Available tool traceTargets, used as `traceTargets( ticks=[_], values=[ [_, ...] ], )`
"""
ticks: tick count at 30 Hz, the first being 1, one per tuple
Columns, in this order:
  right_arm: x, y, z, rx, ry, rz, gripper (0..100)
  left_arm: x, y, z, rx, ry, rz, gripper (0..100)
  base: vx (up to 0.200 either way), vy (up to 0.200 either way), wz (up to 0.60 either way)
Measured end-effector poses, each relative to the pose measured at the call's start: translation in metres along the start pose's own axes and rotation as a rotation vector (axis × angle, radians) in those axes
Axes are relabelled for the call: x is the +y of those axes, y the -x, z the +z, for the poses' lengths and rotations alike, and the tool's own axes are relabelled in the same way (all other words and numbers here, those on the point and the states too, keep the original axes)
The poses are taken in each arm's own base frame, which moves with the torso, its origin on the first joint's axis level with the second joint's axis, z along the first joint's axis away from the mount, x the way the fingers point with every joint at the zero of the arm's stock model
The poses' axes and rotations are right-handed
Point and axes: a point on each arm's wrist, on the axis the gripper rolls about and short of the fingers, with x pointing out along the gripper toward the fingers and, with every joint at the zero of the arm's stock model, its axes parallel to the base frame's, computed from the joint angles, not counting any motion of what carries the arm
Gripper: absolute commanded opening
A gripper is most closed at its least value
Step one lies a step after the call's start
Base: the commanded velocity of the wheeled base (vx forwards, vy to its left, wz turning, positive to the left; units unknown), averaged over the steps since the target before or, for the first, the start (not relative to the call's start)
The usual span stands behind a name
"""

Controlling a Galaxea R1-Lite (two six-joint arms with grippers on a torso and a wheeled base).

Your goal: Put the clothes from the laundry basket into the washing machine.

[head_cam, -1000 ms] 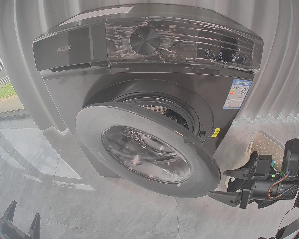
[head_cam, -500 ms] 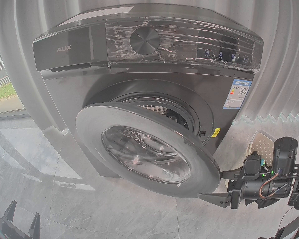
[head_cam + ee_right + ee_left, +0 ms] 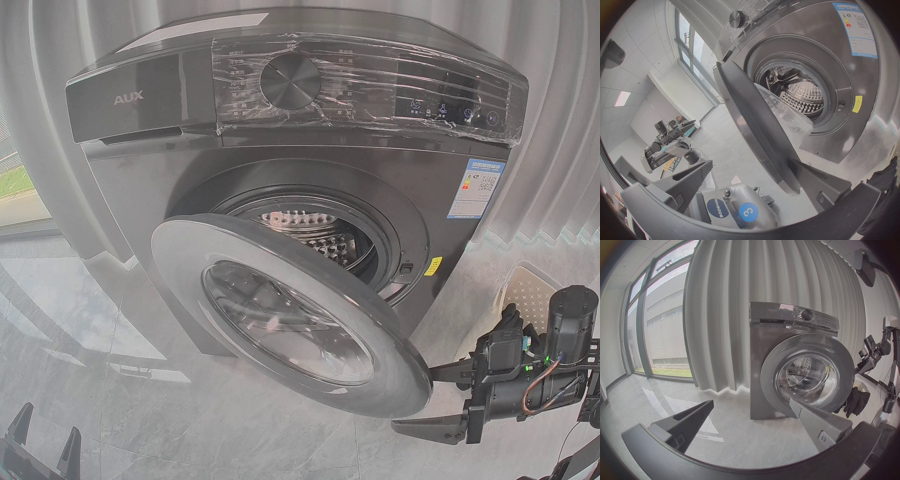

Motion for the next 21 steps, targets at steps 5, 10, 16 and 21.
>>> traceTargets(
  ticks=[5, 10, 16, 21],
  values=[
    [0.004, -0.001, -0.002, 0.017, 0.002, 0.049, 100, 0.0, 0.0, 0.0, 0.0, 0.0, 0.0, 100, 0.0, 0.0, 0.0],
    [0.008, -0.003, -0.001, 0.0, 0.014, 0.076, 100, 0.0, 0.0, 0.0, 0.0, 0.0, 0.0, 100, 0.0, 0.0, 0.0],
    [0.017, -0.008, 0.002, -0.03, -0.027, 0.14, 100, 0.0, 0.0, 0.0, 0.0, 0.0, 0.0, 100, 0.0, 0.0, 0.0],
    [0.021, -0.013, 0.001, -0.036, -0.034, 0.167, 100, 0.0, 0.0, 0.0, 0.0, 0.0, 0.0, 100, 0.0, 0.0, 0.0]
  ],
)
